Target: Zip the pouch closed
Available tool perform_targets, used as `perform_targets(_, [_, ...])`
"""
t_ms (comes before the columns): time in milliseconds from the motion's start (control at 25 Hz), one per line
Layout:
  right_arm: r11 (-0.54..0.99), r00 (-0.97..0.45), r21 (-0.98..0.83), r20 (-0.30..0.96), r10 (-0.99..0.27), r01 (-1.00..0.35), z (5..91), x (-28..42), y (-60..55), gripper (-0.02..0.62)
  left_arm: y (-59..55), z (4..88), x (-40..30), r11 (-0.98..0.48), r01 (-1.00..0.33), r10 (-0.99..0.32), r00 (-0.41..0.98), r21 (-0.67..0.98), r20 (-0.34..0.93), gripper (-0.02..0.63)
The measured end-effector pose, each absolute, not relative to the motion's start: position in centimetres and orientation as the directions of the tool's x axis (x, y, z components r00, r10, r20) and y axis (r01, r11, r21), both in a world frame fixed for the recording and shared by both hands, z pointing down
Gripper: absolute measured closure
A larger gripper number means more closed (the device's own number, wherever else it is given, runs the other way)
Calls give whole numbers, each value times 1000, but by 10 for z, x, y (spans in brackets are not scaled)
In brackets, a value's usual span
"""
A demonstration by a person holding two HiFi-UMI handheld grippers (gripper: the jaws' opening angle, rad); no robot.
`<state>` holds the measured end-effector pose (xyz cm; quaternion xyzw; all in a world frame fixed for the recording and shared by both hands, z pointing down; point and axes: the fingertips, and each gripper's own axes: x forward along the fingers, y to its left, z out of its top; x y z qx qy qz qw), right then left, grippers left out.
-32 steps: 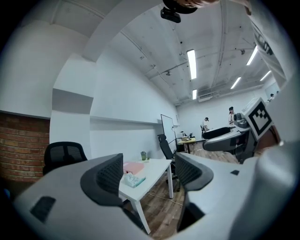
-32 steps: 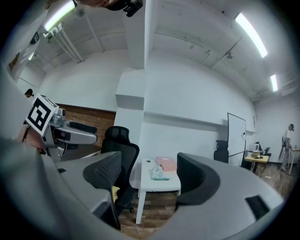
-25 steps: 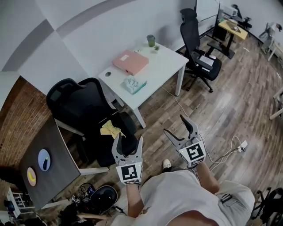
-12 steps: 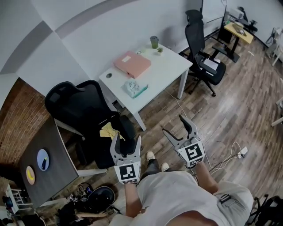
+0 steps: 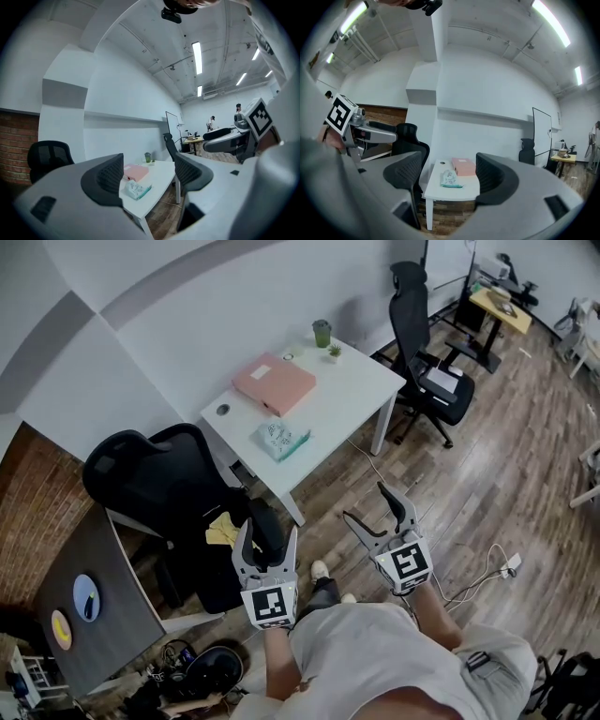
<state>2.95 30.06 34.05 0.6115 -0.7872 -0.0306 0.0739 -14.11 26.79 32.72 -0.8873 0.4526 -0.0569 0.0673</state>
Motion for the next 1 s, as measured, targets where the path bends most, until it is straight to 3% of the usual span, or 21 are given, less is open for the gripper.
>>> perform_targets(1000, [185,-164,164,132,-978,-969,342,11,139,238,91,328,-152,-653,-745,-754,656,-133,31,273])
